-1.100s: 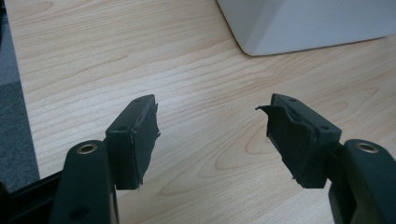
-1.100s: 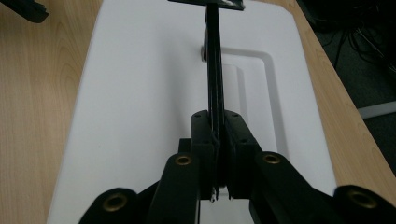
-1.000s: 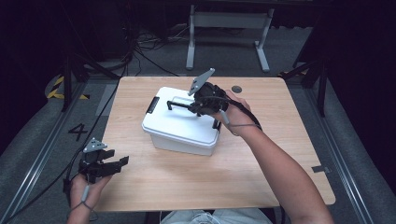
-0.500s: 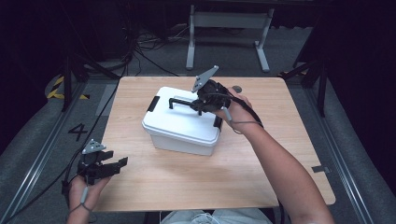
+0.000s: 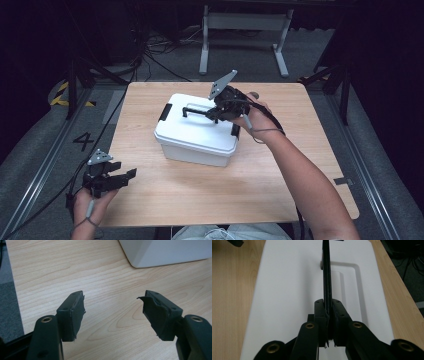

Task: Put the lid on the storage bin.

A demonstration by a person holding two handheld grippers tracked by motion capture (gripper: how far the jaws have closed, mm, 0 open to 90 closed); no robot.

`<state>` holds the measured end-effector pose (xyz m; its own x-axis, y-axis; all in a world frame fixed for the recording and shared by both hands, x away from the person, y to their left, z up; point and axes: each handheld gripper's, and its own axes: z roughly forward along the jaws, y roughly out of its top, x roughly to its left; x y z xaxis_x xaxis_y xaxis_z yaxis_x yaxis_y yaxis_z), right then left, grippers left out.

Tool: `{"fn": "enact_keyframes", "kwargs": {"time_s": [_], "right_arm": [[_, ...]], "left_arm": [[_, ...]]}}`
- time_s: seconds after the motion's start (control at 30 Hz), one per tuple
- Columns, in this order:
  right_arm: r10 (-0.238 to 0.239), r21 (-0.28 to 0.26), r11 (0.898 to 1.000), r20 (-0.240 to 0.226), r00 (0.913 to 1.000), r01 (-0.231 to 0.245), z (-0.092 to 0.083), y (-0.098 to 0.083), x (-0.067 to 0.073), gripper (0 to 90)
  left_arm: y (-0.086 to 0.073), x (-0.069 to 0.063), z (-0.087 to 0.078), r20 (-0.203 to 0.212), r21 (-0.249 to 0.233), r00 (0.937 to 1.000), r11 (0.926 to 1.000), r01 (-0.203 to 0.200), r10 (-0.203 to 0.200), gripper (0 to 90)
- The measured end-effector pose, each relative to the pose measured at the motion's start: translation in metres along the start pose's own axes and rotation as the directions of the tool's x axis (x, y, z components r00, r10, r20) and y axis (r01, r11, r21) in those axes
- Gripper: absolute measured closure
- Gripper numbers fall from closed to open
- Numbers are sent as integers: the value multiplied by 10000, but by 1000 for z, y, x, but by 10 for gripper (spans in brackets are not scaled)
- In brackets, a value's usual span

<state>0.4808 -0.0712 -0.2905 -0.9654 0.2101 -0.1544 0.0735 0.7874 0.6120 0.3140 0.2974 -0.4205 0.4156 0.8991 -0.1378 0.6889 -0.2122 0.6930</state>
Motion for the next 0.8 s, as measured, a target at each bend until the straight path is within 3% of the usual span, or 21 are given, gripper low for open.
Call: {"fn": "enact_keyframes", "kwargs": {"time_s": [0.07,0.43,0.57,0.8], "right_arm": [[-123,98,9999,-151,9998,124,1,-2,-1,843],[-473,67,9989,342,9983,471,6,-1,-5,823],[-799,6,9968,449,9958,799,11,1,-8,815],[-438,209,9989,706,9965,425,15,4,-9,804]], "left_arm": [[1,-1,0,9,21,10000,10000,-34,34,342],[0,-1,0,25,45,10000,10000,-18,18,342],[-1,0,-1,-16,-3,10000,10000,-6,6,342],[-1,0,-2,-77,45,10000,10000,20,-20,342]]}}
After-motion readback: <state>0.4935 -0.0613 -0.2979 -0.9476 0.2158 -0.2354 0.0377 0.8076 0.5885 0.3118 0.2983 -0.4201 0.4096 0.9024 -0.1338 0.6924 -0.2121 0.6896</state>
